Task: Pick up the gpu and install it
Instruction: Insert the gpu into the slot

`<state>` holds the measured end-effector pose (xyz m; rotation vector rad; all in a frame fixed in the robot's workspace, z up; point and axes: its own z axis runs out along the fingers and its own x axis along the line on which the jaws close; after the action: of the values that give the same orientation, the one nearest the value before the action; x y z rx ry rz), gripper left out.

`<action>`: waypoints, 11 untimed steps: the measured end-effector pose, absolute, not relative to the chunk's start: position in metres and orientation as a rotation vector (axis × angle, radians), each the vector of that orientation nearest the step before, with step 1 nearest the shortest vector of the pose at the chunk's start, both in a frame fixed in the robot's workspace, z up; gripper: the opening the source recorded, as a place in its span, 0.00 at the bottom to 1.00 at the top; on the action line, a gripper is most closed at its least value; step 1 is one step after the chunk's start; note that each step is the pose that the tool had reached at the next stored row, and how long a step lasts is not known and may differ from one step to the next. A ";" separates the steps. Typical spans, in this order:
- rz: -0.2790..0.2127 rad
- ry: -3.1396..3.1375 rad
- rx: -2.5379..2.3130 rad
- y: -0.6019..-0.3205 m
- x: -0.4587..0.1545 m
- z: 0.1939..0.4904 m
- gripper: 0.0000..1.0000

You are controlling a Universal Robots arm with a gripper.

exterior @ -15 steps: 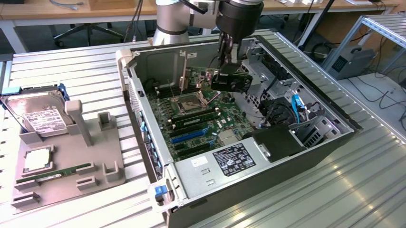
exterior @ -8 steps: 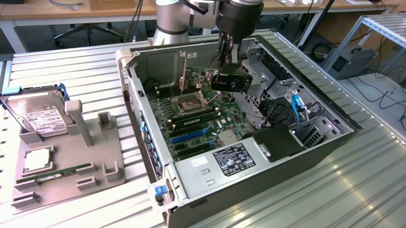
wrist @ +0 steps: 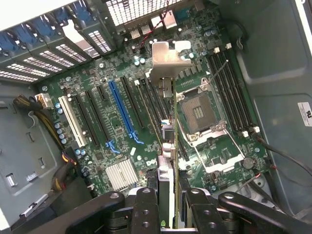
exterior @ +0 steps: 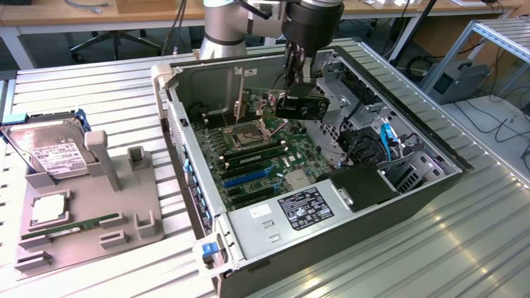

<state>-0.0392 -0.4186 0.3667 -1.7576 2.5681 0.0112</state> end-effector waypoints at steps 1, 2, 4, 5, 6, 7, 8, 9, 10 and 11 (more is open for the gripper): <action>0.011 2.567 -1.760 -0.419 -0.039 0.367 0.27; 0.011 2.565 -1.763 -0.419 -0.039 0.367 0.27; 0.011 2.562 -1.767 -0.419 -0.039 0.367 0.27; 0.011 2.560 -1.769 -0.419 -0.039 0.367 0.27; 0.011 2.558 -1.772 -0.419 -0.039 0.367 0.27; 0.011 2.557 -1.774 -0.419 -0.039 0.367 0.27; 0.012 2.555 -1.776 -0.419 -0.039 0.367 0.27; 0.012 2.554 -1.778 -0.419 -0.039 0.367 0.27; 0.012 2.552 -1.781 -0.419 -0.039 0.367 0.27; 0.012 2.550 -1.783 -0.419 -0.039 0.367 0.27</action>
<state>-0.0392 -0.4186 0.3666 -1.7831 2.5505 0.0117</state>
